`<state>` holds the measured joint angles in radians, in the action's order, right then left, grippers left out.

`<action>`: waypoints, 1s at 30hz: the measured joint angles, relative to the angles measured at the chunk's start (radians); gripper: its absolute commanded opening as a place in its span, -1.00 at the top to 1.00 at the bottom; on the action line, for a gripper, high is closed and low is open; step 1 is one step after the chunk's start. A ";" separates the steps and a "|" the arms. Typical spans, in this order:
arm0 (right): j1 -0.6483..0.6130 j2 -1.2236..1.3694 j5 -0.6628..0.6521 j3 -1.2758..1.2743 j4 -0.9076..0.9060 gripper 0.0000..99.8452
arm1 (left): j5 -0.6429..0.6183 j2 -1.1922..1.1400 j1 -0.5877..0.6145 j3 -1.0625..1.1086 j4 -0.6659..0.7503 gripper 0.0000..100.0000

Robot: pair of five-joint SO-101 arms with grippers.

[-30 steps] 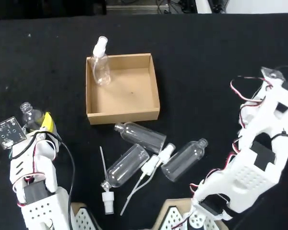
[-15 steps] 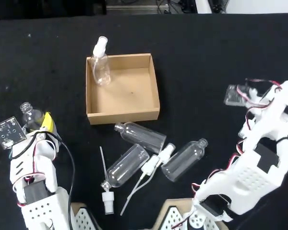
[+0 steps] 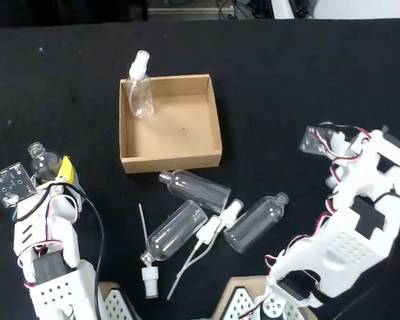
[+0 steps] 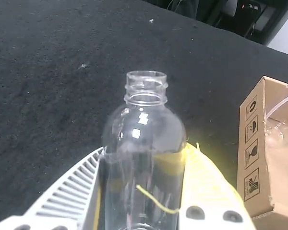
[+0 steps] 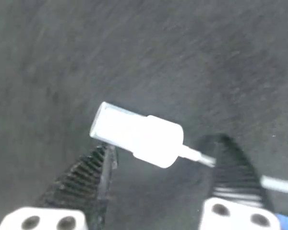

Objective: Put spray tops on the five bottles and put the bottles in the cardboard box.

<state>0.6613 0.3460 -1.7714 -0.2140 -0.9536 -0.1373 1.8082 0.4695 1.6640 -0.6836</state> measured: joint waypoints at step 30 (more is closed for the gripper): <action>-0.029 -0.005 0.474 0.000 -0.183 0.49 | 0.000 0.000 0.000 0.000 0.000 0.76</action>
<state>0.6322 0.3414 -1.2973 -0.2140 -1.1362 -0.1373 1.8082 0.4695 1.6640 -0.6836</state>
